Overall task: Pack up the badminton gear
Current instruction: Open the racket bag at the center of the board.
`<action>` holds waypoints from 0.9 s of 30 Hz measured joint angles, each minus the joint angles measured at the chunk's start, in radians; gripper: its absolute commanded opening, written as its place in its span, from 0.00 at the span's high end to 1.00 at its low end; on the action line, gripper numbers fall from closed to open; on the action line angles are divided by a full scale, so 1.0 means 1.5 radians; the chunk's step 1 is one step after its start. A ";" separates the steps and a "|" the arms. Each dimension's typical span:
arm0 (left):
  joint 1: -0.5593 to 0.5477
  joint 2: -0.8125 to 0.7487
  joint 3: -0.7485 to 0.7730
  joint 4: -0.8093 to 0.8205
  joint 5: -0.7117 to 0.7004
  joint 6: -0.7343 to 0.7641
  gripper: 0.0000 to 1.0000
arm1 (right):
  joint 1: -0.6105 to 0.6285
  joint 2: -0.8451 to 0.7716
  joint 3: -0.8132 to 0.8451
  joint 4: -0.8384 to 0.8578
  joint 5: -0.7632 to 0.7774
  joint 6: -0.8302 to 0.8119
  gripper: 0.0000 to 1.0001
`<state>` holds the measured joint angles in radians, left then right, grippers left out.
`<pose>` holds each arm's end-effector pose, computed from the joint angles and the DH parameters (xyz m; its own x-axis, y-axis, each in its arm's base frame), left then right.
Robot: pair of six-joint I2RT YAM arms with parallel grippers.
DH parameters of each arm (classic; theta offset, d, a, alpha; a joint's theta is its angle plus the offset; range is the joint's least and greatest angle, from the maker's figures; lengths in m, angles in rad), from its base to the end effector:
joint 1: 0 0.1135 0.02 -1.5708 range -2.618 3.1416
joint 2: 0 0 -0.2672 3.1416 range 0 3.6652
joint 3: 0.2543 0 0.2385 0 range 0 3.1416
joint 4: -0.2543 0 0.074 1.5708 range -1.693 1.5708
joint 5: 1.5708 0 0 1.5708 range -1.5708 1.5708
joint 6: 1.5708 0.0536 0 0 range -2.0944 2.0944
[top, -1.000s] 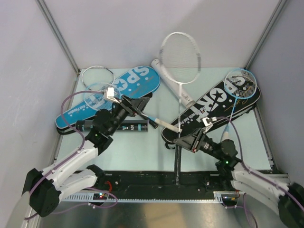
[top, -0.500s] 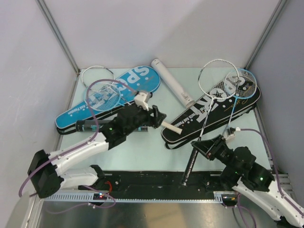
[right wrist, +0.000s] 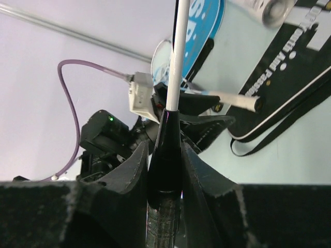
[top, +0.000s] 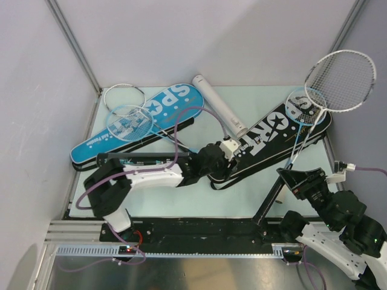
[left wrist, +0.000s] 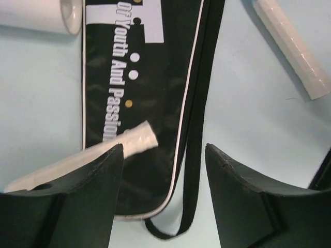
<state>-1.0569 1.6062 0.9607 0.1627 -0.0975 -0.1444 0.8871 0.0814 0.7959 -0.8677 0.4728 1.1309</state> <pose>0.1829 -0.3133 0.2305 -0.3445 0.3189 -0.8830 0.7829 0.6166 -0.0827 0.0246 -0.0084 0.3132 -0.4083 0.7741 -0.4837 -0.0856 0.4951 0.8646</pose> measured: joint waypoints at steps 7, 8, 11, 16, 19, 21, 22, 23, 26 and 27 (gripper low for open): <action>-0.012 0.131 0.100 0.026 0.009 0.033 0.32 | 0.000 0.017 0.029 0.004 0.051 -0.064 1.00; -0.016 0.149 0.112 0.027 0.009 0.039 0.32 | 0.000 0.017 0.031 0.004 0.055 -0.070 1.00; -0.029 0.202 0.146 0.030 0.009 0.051 0.32 | 0.000 0.017 0.032 0.004 0.064 -0.087 1.00; -0.047 0.285 0.206 0.019 -0.003 0.057 0.36 | 0.000 0.013 0.033 0.004 0.071 -0.105 1.00; -0.053 0.315 0.230 0.002 -0.010 0.056 0.38 | 0.000 0.004 0.033 0.004 0.071 -0.110 1.00; -0.058 0.325 0.231 -0.007 -0.024 0.055 0.42 | 0.001 -0.002 0.034 0.004 0.072 -0.111 1.00; -0.059 0.329 0.231 -0.012 -0.035 0.055 0.44 | 0.001 -0.004 0.035 0.004 0.072 -0.112 1.00; -0.061 0.331 0.231 -0.012 -0.042 0.054 0.47 | 0.001 -0.005 0.036 0.004 0.072 -0.112 1.00; -0.065 0.334 0.232 -0.011 -0.072 0.053 0.59 | 0.001 -0.006 0.041 0.004 0.071 -0.112 1.00; -0.066 0.337 0.234 -0.011 -0.082 0.055 0.66 | 0.001 -0.006 0.042 0.004 0.071 -0.112 1.00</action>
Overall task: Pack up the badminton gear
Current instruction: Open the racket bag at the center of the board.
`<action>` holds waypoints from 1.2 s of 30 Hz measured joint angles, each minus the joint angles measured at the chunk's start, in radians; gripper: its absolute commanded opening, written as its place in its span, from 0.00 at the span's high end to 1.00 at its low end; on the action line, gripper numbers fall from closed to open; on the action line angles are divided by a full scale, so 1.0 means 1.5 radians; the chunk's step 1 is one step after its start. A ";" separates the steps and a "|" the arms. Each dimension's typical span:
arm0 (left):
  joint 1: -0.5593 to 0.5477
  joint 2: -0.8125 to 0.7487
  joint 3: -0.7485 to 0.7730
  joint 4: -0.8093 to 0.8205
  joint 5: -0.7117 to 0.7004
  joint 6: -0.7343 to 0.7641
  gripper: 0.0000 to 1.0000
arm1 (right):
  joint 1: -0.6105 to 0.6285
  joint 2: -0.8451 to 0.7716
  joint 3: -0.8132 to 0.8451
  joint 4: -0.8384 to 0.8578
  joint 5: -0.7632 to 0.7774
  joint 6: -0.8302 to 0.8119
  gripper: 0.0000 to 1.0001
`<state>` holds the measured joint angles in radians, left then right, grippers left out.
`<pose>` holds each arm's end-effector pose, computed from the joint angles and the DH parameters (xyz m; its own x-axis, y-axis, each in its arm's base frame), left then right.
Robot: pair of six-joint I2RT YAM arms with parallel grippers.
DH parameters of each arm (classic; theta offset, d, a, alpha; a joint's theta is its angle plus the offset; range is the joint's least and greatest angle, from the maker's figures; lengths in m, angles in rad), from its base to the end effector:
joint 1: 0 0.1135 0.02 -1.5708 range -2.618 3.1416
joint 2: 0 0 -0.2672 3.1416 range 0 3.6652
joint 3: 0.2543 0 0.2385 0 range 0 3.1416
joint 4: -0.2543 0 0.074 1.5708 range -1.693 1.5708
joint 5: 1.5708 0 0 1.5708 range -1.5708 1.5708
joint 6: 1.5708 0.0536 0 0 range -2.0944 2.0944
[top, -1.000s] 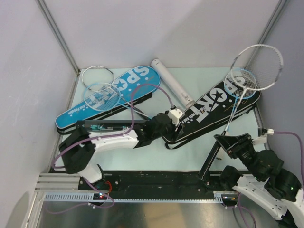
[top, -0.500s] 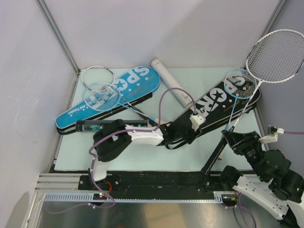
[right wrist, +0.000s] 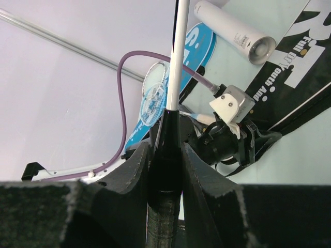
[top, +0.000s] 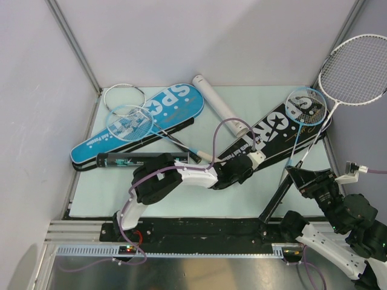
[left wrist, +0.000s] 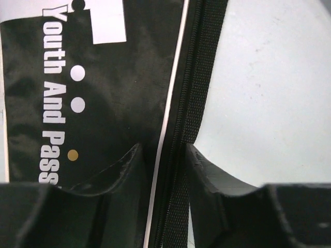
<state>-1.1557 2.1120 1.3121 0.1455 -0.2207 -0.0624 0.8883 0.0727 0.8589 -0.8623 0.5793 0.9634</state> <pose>0.1969 -0.4178 0.1419 -0.2963 0.5215 -0.8002 0.8059 0.5861 0.0835 0.0181 -0.0242 0.3296 -0.2779 0.7476 -0.6032 -0.1348 0.5914 0.7950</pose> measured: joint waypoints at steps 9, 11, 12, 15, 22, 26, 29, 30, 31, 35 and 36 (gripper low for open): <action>-0.002 0.007 0.052 -0.070 -0.036 -0.007 1.00 | 0.000 -0.002 0.001 0.001 -0.005 -0.002 1.00; -0.002 -0.018 0.052 -0.113 -0.035 -0.012 1.00 | 0.000 -0.004 0.001 0.000 -0.006 -0.004 1.00; -0.002 -0.038 0.052 -0.138 -0.032 -0.014 1.00 | 0.000 -0.004 0.001 0.000 -0.006 -0.005 1.00; -0.002 -0.112 0.072 -0.216 -0.025 -0.024 1.00 | 0.000 -0.004 0.001 0.000 -0.008 -0.009 1.00; -0.002 -0.253 0.165 -0.337 -0.067 -0.035 1.00 | 0.000 -0.004 0.001 0.001 -0.008 -0.017 1.00; -0.002 -0.284 0.196 -0.393 -0.085 -0.037 1.00 | 0.000 -0.003 0.001 0.000 -0.012 -0.018 1.00; -0.002 -0.285 0.229 -0.441 -0.092 -0.050 1.00 | 0.000 0.005 0.001 -0.001 -0.025 -0.018 1.00; -0.002 -0.285 0.238 -0.452 -0.095 -0.055 1.00 | 0.000 0.008 0.001 -0.001 -0.028 -0.018 1.00; -0.002 -0.285 0.248 -0.465 -0.099 -0.063 1.00 | 0.000 0.013 0.001 -0.002 -0.034 -0.017 1.00; 0.003 -0.286 0.272 -0.496 -0.129 -0.096 1.00 | 0.000 0.038 -0.010 -0.006 -0.071 -0.003 1.00; 0.006 -0.287 0.274 -0.504 -0.134 -0.106 1.00 | 0.000 0.041 -0.019 -0.008 -0.082 0.002 1.00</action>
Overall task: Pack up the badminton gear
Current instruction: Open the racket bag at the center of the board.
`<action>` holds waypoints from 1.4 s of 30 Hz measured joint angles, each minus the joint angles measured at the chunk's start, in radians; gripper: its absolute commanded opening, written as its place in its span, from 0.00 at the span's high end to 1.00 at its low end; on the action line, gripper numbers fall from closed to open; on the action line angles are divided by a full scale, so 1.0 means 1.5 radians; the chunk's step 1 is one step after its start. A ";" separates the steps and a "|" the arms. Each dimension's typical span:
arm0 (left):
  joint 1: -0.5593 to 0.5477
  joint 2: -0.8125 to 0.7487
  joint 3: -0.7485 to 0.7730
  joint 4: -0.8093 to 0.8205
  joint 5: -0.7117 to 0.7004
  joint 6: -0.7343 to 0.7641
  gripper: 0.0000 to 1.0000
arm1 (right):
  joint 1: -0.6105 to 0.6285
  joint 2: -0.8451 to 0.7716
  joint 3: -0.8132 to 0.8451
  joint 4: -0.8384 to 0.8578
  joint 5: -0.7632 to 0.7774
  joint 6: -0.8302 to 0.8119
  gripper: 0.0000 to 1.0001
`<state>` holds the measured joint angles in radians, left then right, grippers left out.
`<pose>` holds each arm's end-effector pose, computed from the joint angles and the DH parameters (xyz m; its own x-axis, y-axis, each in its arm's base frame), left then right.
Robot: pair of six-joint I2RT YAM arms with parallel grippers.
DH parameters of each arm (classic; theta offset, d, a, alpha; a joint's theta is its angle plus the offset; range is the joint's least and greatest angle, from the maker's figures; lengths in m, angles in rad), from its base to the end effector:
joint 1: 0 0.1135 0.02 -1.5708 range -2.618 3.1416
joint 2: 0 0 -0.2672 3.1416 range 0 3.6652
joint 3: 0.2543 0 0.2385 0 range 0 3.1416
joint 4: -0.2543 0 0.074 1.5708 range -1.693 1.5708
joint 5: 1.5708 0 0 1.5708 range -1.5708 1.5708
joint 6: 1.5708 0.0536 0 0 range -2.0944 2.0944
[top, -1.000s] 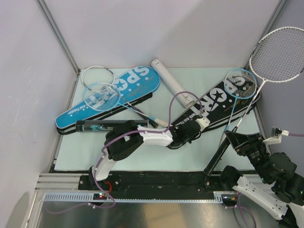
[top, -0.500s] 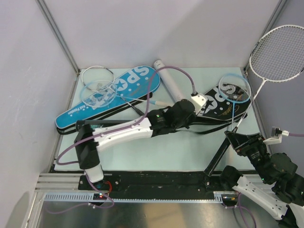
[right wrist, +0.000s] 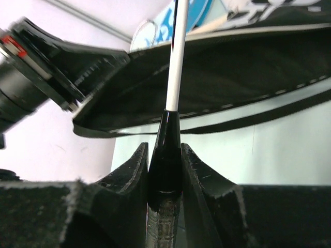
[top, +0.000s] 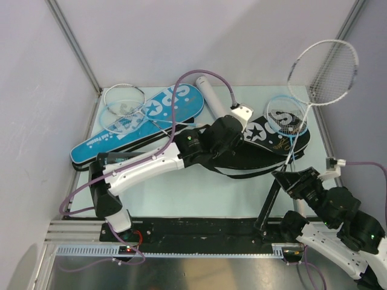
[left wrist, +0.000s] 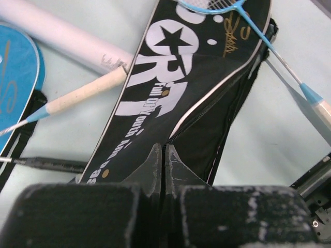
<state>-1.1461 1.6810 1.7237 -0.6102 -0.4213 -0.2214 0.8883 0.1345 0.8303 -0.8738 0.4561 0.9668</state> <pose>0.1770 -0.3382 0.3828 -0.3675 0.3263 -0.8709 0.6239 0.7809 0.0293 0.0272 -0.0039 0.3217 -0.4118 0.6649 -0.6231 -0.1485 0.6257 0.7658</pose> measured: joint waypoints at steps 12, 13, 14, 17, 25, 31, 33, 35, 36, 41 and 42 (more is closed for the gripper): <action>0.044 -0.034 0.062 -0.066 -0.140 -0.010 1.00 | 0.001 0.002 -0.052 -0.018 -0.055 0.016 1.00; 0.044 -0.034 0.073 -0.066 -0.148 -0.004 1.00 | 0.001 0.005 -0.052 -0.016 -0.056 0.016 1.00; 0.044 -0.034 0.087 -0.067 -0.158 0.004 1.00 | 0.001 0.008 -0.053 -0.013 -0.059 0.016 1.00; 0.045 -0.034 0.120 -0.069 -0.184 0.018 1.00 | 0.001 0.015 -0.056 -0.007 -0.069 0.015 1.00; 0.057 -0.035 0.145 -0.076 -0.258 0.043 1.00 | 0.001 0.004 -0.061 -0.023 -0.149 0.024 1.00; 0.064 -0.062 0.085 -0.080 -0.283 0.035 1.00 | 0.000 -0.053 -0.077 -0.098 -0.219 0.096 1.00; 0.070 -0.082 0.042 -0.080 -0.285 0.023 1.00 | -0.003 -0.077 -0.079 -0.141 -0.239 0.128 1.00; 0.083 -0.105 -0.011 -0.083 -0.281 0.002 1.00 | -0.005 -0.084 -0.078 -0.172 -0.255 0.149 1.00; 0.093 -0.115 -0.035 -0.086 -0.275 -0.011 1.00 | -0.005 -0.084 -0.078 -0.187 -0.264 0.158 1.00; 0.151 -0.134 -0.114 -0.091 -0.236 -0.064 1.00 | -0.010 -0.084 -0.058 -0.231 -0.333 0.177 1.00; 0.163 -0.134 -0.122 -0.093 -0.227 -0.073 1.00 | -0.010 -0.084 -0.051 -0.229 -0.355 0.176 1.00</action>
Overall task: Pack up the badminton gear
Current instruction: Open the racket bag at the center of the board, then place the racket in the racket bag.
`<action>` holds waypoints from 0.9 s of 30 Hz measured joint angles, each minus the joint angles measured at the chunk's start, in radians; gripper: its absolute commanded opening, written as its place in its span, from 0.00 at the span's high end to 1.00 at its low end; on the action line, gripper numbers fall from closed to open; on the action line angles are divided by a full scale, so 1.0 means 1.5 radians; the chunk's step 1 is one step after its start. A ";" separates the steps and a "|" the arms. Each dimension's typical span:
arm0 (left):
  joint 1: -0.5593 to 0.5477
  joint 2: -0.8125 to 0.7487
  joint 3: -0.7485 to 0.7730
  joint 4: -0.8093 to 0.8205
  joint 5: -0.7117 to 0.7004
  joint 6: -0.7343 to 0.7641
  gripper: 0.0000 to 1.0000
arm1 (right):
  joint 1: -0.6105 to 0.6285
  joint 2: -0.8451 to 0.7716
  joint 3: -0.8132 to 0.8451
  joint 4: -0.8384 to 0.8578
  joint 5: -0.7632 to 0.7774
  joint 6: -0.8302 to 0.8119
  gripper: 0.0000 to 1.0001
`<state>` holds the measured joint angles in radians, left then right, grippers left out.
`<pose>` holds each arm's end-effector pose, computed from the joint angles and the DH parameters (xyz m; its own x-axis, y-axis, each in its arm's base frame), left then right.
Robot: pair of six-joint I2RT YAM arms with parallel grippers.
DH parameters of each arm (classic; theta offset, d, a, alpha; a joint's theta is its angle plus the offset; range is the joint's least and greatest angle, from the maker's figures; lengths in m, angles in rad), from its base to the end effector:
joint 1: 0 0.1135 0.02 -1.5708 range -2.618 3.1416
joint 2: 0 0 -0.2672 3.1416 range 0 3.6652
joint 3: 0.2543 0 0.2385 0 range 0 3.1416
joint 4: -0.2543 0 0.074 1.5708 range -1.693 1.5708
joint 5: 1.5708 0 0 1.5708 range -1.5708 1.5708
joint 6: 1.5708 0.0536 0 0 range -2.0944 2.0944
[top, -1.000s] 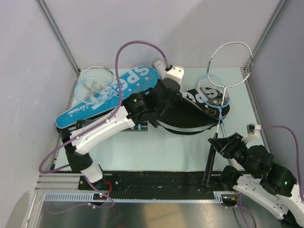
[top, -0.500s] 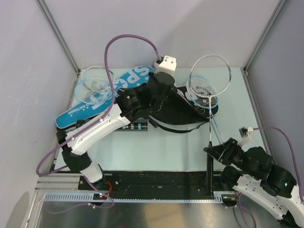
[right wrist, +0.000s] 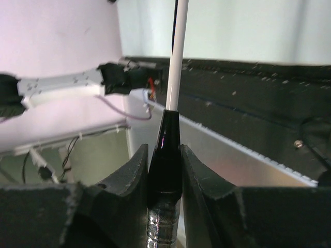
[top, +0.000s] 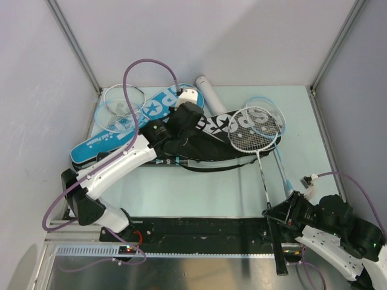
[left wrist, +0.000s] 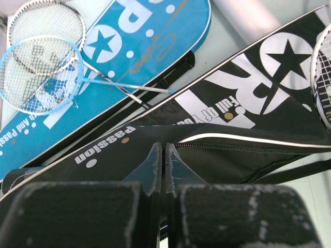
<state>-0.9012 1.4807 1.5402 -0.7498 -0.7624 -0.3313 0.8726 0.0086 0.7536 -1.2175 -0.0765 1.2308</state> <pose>0.2213 -0.2199 0.3814 -0.4507 0.1903 -0.8722 0.0951 0.9817 0.1651 -0.0062 -0.0010 0.2584 -0.8588 0.4389 -0.2641 0.0065 0.5250 0.8511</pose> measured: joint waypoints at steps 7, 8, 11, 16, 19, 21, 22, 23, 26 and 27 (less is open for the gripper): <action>0.045 0.000 -0.008 0.006 0.046 -0.031 1.00 | -0.019 0.000 0.024 0.040 -0.119 -0.013 1.00; 0.048 0.000 -0.008 0.007 0.049 -0.032 1.00 | -0.023 0.000 0.027 0.053 -0.135 -0.014 1.00; 0.060 0.000 -0.008 0.013 0.061 -0.037 1.00 | -0.029 0.002 0.029 0.089 -0.176 -0.021 1.00; 0.076 0.000 -0.008 0.022 0.075 -0.041 1.00 | -0.039 0.027 0.031 0.159 -0.263 -0.028 1.00; 0.083 0.001 -0.008 0.022 0.082 -0.045 1.00 | -0.044 0.042 0.031 0.190 -0.312 -0.028 1.00; 0.090 0.002 -0.008 0.023 0.085 -0.052 1.00 | -0.047 0.048 0.031 0.200 -0.340 -0.028 1.00; 0.094 0.003 -0.008 0.024 0.087 -0.055 1.00 | -0.048 0.049 0.031 0.202 -0.352 -0.026 1.00; 0.097 0.006 -0.007 0.024 0.090 -0.058 1.00 | -0.048 0.050 0.030 0.204 -0.363 -0.023 1.00; 0.106 0.015 0.002 0.024 0.093 -0.061 1.00 | -0.051 0.048 0.019 0.214 -0.396 -0.007 1.00; 0.108 0.019 0.007 0.024 0.094 -0.061 1.00 | -0.051 0.046 0.011 0.218 -0.409 0.000 1.00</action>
<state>-0.7387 1.5085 1.5505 -0.7132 -0.6212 -0.4221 0.7959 0.0780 0.7704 -0.8902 -0.6895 1.2304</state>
